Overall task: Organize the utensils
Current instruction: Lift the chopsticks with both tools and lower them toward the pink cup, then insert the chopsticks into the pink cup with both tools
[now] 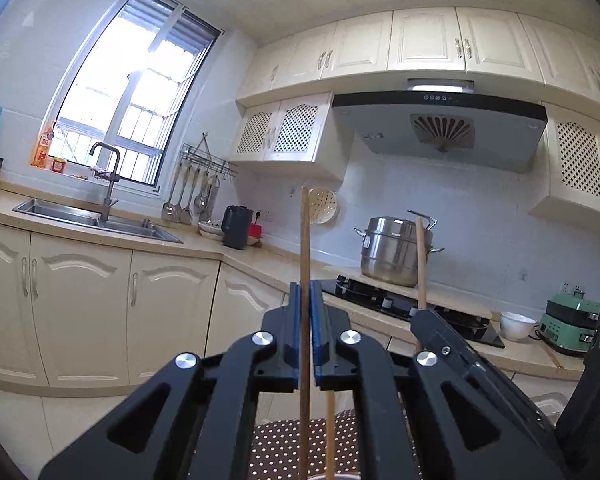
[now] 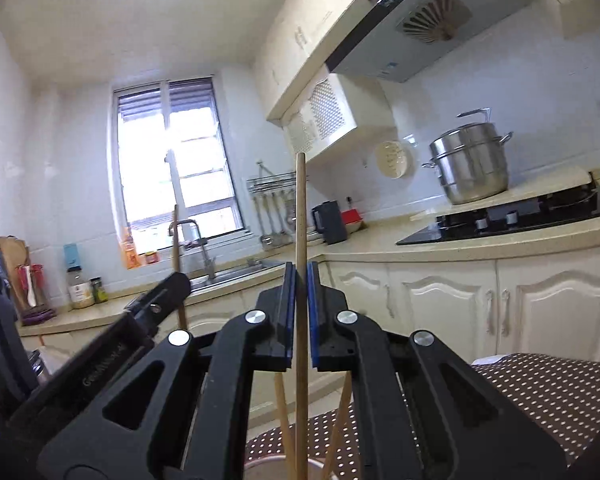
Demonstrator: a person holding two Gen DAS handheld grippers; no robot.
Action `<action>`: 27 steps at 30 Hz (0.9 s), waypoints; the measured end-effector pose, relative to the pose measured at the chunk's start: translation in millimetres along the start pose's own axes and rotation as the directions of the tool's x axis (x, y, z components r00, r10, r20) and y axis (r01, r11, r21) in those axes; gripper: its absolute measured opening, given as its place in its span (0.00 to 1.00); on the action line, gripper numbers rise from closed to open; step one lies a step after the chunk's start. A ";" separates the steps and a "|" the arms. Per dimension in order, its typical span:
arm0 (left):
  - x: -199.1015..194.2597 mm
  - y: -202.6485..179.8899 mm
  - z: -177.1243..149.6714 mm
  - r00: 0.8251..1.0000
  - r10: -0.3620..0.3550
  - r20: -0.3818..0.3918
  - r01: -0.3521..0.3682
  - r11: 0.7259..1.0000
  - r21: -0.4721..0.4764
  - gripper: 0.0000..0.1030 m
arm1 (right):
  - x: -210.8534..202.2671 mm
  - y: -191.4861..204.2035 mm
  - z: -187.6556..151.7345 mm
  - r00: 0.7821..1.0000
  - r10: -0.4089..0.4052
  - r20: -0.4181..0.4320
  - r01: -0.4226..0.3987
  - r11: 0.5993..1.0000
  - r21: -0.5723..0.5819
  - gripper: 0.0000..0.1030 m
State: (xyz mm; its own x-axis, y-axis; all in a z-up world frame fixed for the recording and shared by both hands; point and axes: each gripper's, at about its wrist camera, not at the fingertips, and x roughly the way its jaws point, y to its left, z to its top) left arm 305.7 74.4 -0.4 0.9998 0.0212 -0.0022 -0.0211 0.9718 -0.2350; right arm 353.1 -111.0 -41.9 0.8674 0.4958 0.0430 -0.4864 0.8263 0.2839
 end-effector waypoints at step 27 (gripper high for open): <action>-24.3 -3.9 -60.7 0.997 -0.003 -0.078 0.021 0.972 0.235 0.46 | -11.3 -22.2 -35.5 0.948 0.031 -0.316 -0.032 0.999 0.001 0.08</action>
State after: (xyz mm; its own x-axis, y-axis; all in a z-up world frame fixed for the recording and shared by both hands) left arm 281.6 55.9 -58.4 0.9970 0.0000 -0.0772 0.0000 1.0000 -0.0001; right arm 350.4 -125.4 -82.7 0.7744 0.5799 -0.2532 -0.5136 0.8098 0.2838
